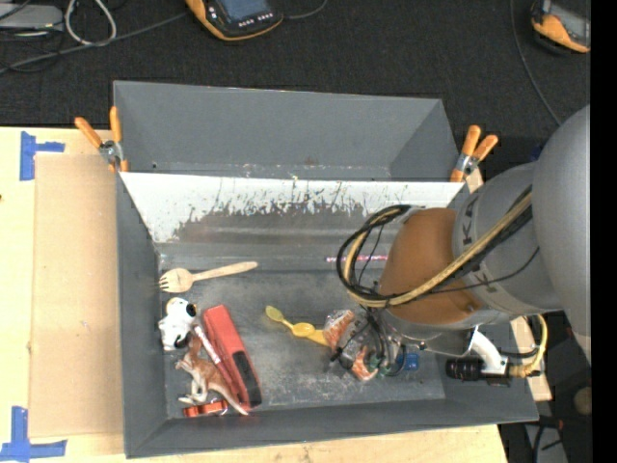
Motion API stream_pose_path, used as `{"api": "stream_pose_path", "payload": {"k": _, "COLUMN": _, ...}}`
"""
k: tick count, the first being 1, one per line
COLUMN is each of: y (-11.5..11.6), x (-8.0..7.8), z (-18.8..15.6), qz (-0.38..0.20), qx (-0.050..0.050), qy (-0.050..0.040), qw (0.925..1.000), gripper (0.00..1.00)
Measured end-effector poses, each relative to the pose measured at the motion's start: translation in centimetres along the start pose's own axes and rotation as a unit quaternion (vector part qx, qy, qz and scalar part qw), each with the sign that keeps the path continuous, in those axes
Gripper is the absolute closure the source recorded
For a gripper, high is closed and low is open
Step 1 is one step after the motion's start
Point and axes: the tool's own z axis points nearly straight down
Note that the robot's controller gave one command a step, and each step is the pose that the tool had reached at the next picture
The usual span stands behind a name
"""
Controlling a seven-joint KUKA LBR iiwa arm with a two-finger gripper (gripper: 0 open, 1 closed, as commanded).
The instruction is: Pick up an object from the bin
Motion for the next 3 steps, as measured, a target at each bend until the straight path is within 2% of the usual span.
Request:
{"api": "stream_pose_path", "payload": {"k": 1, "y": 0.3, "x": -0.2, "z": 0.1, "qz": -0.090, "qx": -0.001, "qy": -0.0058, "qw": 0.9959, "gripper": 1.00}}
{"api": "stream_pose_path", "payload": {"k": 2, "y": 0.4, "x": 0.3, "z": -5.8, "qz": -0.041, "qx": 0.002, "qy": 0.0013, "qw": 0.9992, "gripper": 1.00}}
{"api": "stream_pose_path", "payload": {"k": 3, "y": 1.1, "x": 0.3, "z": -4.5, "qz": -0.048, "qx": 0.000, "qy": -0.0022, "qw": 0.9988, "gripper": 1.00}}
